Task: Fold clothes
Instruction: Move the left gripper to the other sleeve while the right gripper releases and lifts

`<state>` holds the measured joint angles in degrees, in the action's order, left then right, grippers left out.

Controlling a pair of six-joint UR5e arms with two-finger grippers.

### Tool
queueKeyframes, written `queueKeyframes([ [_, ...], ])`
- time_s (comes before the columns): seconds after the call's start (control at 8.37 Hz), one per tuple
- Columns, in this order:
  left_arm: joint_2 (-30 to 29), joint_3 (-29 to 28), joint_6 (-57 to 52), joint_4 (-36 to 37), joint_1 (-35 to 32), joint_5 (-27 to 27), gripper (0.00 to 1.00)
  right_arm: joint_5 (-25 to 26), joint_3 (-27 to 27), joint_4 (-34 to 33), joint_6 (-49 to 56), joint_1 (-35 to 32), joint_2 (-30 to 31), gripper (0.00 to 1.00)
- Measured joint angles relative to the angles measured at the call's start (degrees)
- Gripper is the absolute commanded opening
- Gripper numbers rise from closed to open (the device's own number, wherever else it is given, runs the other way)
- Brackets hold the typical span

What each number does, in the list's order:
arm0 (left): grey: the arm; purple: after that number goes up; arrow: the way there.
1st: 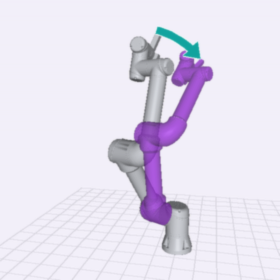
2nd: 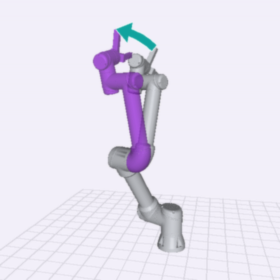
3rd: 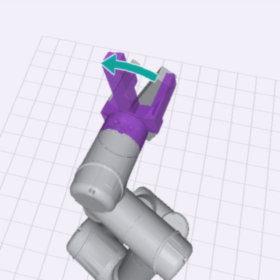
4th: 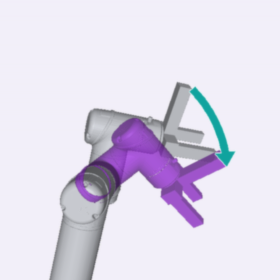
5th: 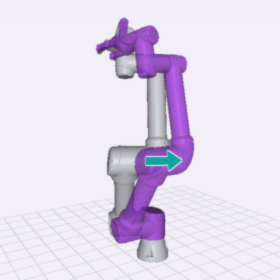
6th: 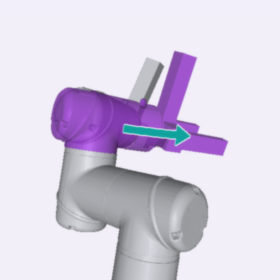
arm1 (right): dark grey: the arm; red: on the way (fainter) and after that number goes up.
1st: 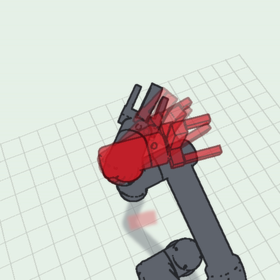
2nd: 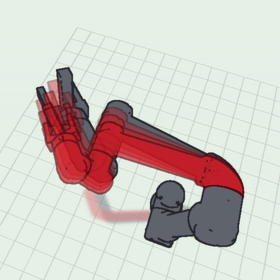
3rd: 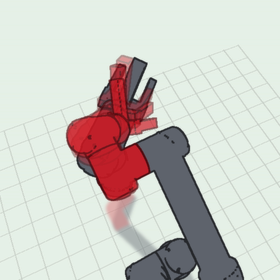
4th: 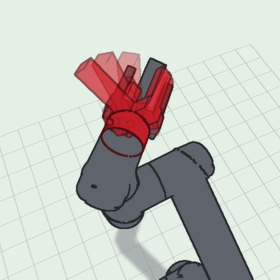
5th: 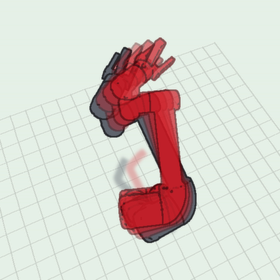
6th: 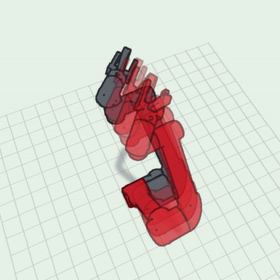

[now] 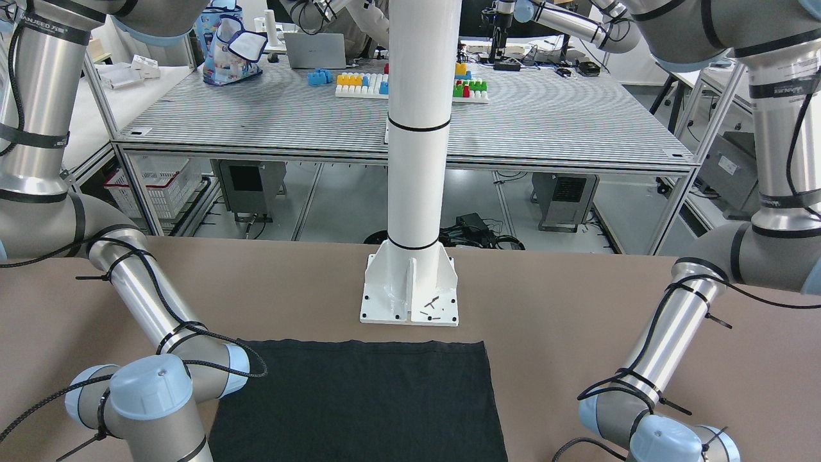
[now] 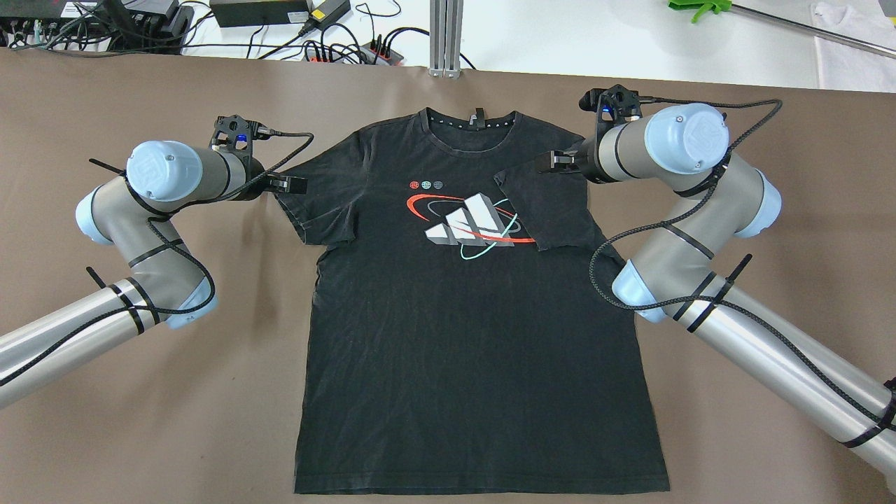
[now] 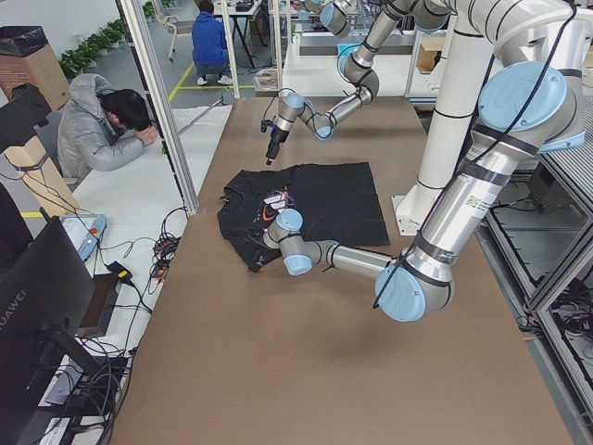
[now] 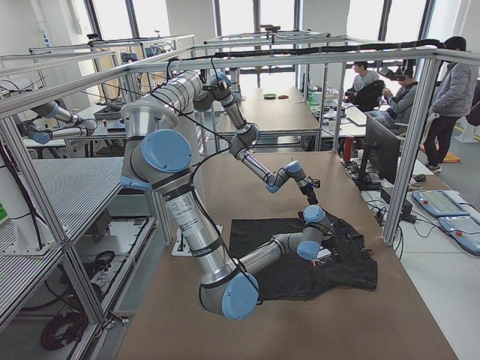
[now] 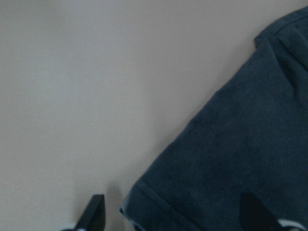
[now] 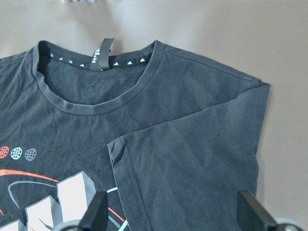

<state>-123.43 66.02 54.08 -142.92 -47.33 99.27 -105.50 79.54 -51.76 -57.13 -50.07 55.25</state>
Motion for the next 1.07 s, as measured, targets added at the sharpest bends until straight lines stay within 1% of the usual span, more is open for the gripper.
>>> queueKeyframes([
  [0.12,-0.03,-0.32,-0.14,0.00,0.02,-0.02,0.88,0.00,0.00,0.00,0.00,0.02,-0.01,0.94],
  [0.24,-0.05,-0.49,-0.26,0.01,0.03,-0.03,0.60,-0.01,0.00,0.00,0.00,0.04,0.00,0.94],
  [0.36,-0.09,-0.57,-0.32,0.01,0.04,-0.04,0.40,0.00,0.00,0.00,0.00,0.05,0.01,0.94],
  [0.48,-0.11,-0.59,-0.36,0.01,0.04,-0.04,0.23,-0.01,0.00,0.02,0.00,0.06,0.02,0.94],
  [0.6,-0.10,-0.62,-0.40,0.01,0.04,-0.04,0.11,0.00,0.00,0.03,0.00,0.06,0.02,0.94],
  [0.72,-0.08,-0.67,-0.44,0.01,0.04,-0.04,0.04,0.02,0.00,0.01,0.00,0.06,0.03,0.94],
  [0.84,-0.07,-0.69,-0.45,0.01,0.04,-0.05,0.00,0.03,0.00,0.00,0.00,0.06,0.03,0.94],
  [1.07,-0.06,-0.70,-0.37,0.00,0.05,-0.07,0.00,0.04,0.00,0.00,0.00,0.06,0.08,0.94],
])
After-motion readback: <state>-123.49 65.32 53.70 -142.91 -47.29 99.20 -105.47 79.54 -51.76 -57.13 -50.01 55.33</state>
